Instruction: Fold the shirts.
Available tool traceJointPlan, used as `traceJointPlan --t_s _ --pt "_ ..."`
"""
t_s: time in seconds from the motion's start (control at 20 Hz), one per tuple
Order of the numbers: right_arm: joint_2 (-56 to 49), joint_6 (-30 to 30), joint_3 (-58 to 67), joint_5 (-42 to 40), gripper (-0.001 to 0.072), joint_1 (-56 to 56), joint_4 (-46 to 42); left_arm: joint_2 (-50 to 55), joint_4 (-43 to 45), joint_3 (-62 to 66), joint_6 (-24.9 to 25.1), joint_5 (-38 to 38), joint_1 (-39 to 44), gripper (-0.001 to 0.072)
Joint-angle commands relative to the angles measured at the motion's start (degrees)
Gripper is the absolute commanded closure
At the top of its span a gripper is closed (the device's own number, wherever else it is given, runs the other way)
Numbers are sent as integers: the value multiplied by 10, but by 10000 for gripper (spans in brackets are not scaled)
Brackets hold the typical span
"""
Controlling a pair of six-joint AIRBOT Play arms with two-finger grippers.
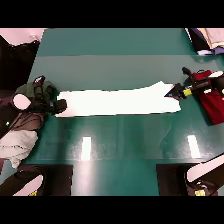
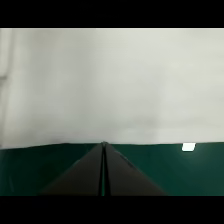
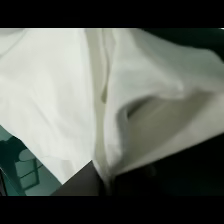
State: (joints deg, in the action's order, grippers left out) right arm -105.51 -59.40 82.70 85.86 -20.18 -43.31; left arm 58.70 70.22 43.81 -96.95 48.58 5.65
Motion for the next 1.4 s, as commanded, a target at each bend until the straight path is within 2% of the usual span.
traceJointPlan --t_s 0.0,0.15,0.4,0.65,0.85,1.1,1.35 --pt "49 7 0 -2 691 4 42 12 -19 35 16 -46 68 677" --pt "120 -10 0 -2 693 22 75 94 -17 137 16 -59 145 676" --pt "228 -46 2 -10 693 99 109 329 -18 342 29 -55 252 676" --pt "277 -78 2 -61 693 176 108 479 -21 474 29 -4 302 676" --pt "280 -92 2 -71 693 219 107 488 -10 501 29 23 294 676" --pt "273 -103 42 -85 693 262 101 456 23 550 30 103 247 676" --pt "206 -125 143 -68 693 314 98 371 95 550 82 214 190 675"
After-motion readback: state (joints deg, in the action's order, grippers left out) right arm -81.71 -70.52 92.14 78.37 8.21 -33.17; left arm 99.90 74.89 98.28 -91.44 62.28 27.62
